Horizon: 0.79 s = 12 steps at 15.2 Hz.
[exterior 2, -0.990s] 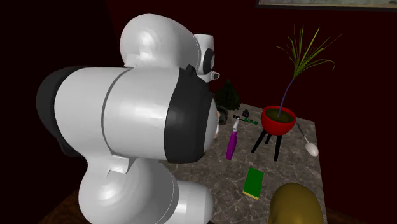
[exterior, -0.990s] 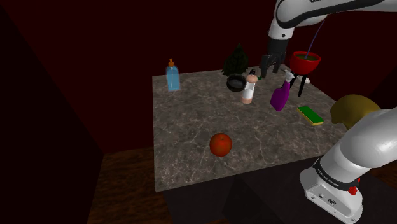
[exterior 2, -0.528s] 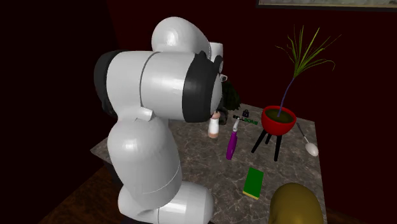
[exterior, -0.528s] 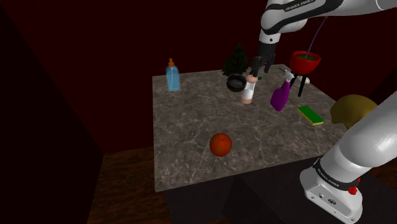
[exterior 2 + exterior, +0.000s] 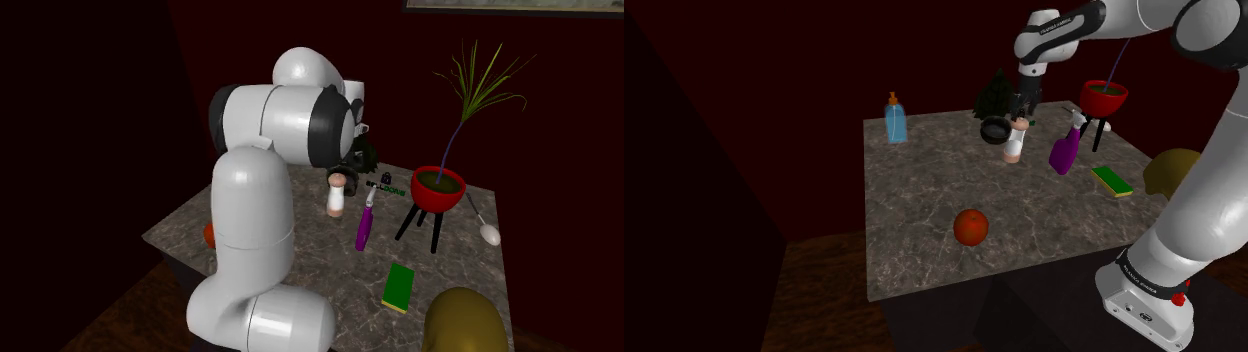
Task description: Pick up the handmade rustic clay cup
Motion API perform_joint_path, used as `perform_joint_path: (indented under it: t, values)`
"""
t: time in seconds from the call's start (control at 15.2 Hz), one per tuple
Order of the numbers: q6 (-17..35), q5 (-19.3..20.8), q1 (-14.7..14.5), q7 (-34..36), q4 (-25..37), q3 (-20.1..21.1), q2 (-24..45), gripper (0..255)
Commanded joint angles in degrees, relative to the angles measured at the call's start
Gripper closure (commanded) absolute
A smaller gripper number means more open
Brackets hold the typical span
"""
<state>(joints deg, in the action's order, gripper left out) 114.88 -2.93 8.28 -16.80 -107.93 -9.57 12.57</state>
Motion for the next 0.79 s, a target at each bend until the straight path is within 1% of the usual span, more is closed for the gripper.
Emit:
perform_joint_path:
  t: [0.0,0.4,0.73]
  values:
    - [0.16,-0.67,0.59,-0.84,3.99,-0.10,4.15,0]
    - [-1.36,-2.69,3.24,-3.35,19.51,-0.12,18.21,0]
    - [-5.43,-3.86,5.99,-4.44,36.86,0.35,31.40,0]
